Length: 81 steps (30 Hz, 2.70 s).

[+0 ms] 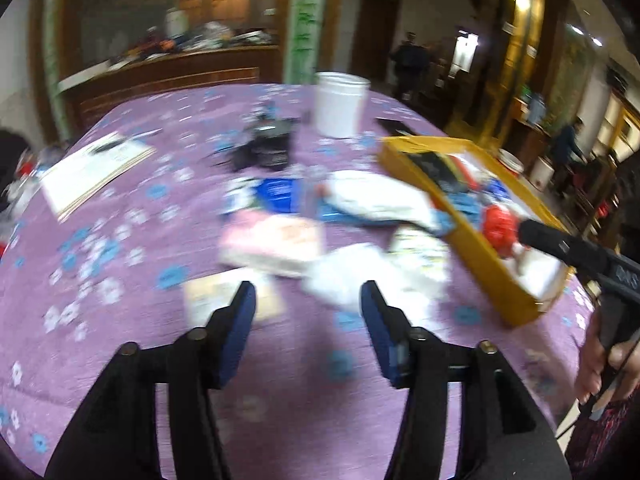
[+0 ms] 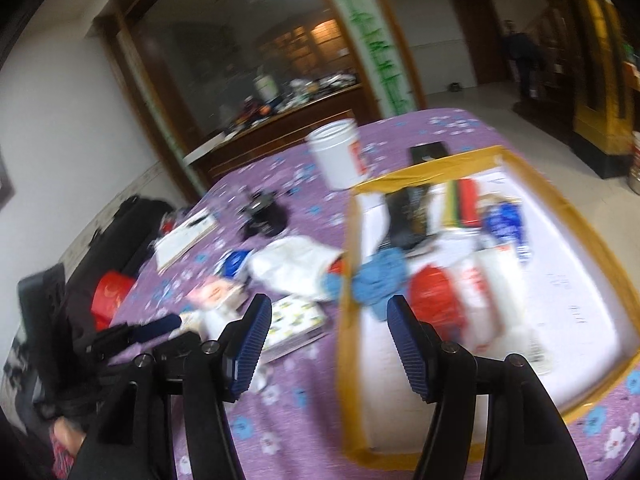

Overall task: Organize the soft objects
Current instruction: 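Grasp the cream tissue pack with the left tool while the right tool grasps the white cloth, then lift the cream tissue pack and white cloth over the white box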

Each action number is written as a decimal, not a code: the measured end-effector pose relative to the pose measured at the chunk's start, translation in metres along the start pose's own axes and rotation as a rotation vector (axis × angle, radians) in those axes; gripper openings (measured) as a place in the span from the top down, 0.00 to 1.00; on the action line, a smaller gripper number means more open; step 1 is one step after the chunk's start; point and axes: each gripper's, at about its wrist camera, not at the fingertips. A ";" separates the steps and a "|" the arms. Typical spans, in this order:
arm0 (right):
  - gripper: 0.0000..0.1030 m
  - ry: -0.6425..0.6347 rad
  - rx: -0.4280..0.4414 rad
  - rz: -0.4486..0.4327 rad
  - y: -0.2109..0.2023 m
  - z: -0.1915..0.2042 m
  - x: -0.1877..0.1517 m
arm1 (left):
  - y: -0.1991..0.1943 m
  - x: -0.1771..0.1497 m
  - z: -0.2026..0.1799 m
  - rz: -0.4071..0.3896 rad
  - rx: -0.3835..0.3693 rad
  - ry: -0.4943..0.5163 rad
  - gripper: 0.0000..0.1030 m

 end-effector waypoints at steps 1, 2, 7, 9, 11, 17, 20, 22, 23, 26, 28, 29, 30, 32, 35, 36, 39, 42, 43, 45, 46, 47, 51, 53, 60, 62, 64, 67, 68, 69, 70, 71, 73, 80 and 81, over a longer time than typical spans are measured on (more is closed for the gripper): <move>0.39 -0.024 0.022 0.019 0.006 0.010 -0.003 | 0.001 -0.004 0.016 0.000 0.035 -0.026 0.45; 0.39 -0.038 0.036 0.031 0.009 0.015 -0.005 | 0.003 -0.006 0.024 0.004 0.057 -0.040 0.45; 0.39 -0.158 0.108 0.119 0.037 0.058 -0.020 | 0.013 -0.015 0.059 0.021 0.082 -0.132 0.45; 0.39 -0.229 0.118 0.156 0.050 0.080 -0.027 | 0.018 -0.018 0.067 0.031 0.083 -0.157 0.45; 0.40 -0.312 0.105 0.174 0.064 0.102 -0.032 | 0.019 -0.021 0.069 0.036 0.077 -0.165 0.45; 0.43 -0.551 -0.065 0.178 0.105 0.143 -0.050 | 0.019 -0.021 0.069 0.066 0.064 -0.151 0.38; 0.84 -0.579 -0.120 0.200 0.124 0.145 -0.059 | 0.019 -0.021 0.067 0.074 0.055 -0.132 0.31; 0.89 -0.559 -0.106 0.216 0.128 0.138 -0.062 | 0.021 -0.017 0.062 0.100 0.027 -0.104 0.28; 0.90 -0.539 -0.084 0.202 0.127 0.133 -0.060 | 0.022 -0.014 0.060 0.114 0.017 -0.090 0.28; 0.90 -0.417 0.048 0.135 0.106 0.118 -0.044 | 0.027 0.000 0.055 0.136 -0.013 -0.031 0.26; 0.90 -0.360 0.160 0.075 0.090 0.110 -0.034 | 0.035 0.011 0.054 0.155 -0.013 -0.001 0.25; 0.90 -0.347 0.182 0.057 0.085 0.108 -0.032 | 0.042 0.017 0.055 0.162 -0.022 0.019 0.25; 0.90 -0.335 0.200 0.041 0.082 0.107 -0.030 | 0.047 0.021 0.055 0.170 -0.029 0.037 0.25; 0.90 -0.307 0.220 0.028 0.080 0.103 -0.027 | 0.060 0.028 0.059 0.174 -0.011 0.061 0.25; 0.90 -0.249 0.242 0.042 0.083 0.093 -0.021 | 0.074 0.025 0.061 0.233 -0.085 0.073 0.25; 0.90 -0.232 0.248 0.044 0.084 0.091 -0.019 | 0.075 0.021 0.058 0.249 -0.109 0.088 0.25; 0.90 -0.187 0.265 0.050 0.084 0.082 -0.015 | 0.065 0.004 0.043 0.267 -0.146 0.166 0.25; 0.90 -0.170 0.275 0.050 0.083 0.079 -0.013 | 0.052 -0.013 0.028 0.273 -0.145 0.249 0.25; 0.90 -0.167 0.279 0.050 0.082 0.079 -0.014 | 0.046 -0.021 0.021 0.269 -0.135 0.282 0.25; 0.90 -0.164 0.279 0.048 0.081 0.080 -0.013 | 0.041 -0.028 0.012 0.262 -0.110 0.316 0.25; 0.90 -0.163 0.281 0.046 0.080 0.080 -0.014 | 0.041 -0.029 0.010 0.262 -0.102 0.325 0.25; 0.90 -0.161 0.283 0.045 0.080 0.080 -0.014 | 0.043 -0.030 0.008 0.262 -0.089 0.338 0.25; 0.90 -0.157 0.283 0.045 0.080 0.080 -0.014 | 0.048 -0.026 0.010 0.258 -0.089 0.320 0.24; 0.90 -0.156 0.282 0.045 0.079 0.079 -0.015 | 0.051 -0.024 0.012 0.238 -0.076 0.291 0.24; 0.90 -0.157 0.283 0.037 0.079 0.080 -0.014 | 0.044 -0.022 0.014 0.164 -0.014 0.216 0.29; 0.90 -0.156 0.283 0.031 0.078 0.080 -0.014 | 0.035 -0.017 0.012 0.129 -0.021 0.190 0.29; 0.90 -0.153 0.283 0.028 0.077 0.079 -0.013 | 0.027 -0.012 0.010 0.091 -0.026 0.171 0.29; 0.90 -0.148 0.282 0.014 0.075 0.078 -0.012 | 0.015 -0.003 0.001 0.030 -0.025 0.147 0.29; 0.90 -0.145 0.281 0.009 0.074 0.077 -0.011 | 0.014 0.000 -0.001 0.017 -0.025 0.144 0.29; 0.90 -0.143 0.279 0.004 0.072 0.077 -0.012 | 0.012 0.001 -0.006 0.000 -0.023 0.145 0.29; 0.90 -0.137 0.276 -0.001 0.072 0.075 -0.011 | 0.012 0.003 -0.009 -0.005 -0.023 0.148 0.29; 0.90 -0.132 0.275 -0.005 0.071 0.074 -0.010 | 0.012 0.004 -0.015 -0.014 -0.023 0.157 0.29; 0.90 -0.118 0.274 -0.013 0.069 0.071 -0.009 | 0.013 0.005 -0.022 -0.020 -0.027 0.161 0.29; 0.90 -0.066 0.274 -0.055 0.060 0.059 -0.001 | 0.016 0.013 -0.048 -0.019 -0.071 0.188 0.29; 0.90 -0.057 0.275 -0.062 0.058 0.057 0.000 | 0.016 0.014 -0.051 -0.020 -0.076 0.192 0.29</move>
Point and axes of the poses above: each gripper's, at about its wrist camera, not at the fingertips, and y roughly the way its jaws point, z to its left, x to its top, and after that the axes turned 4 degrees about y, right-handed
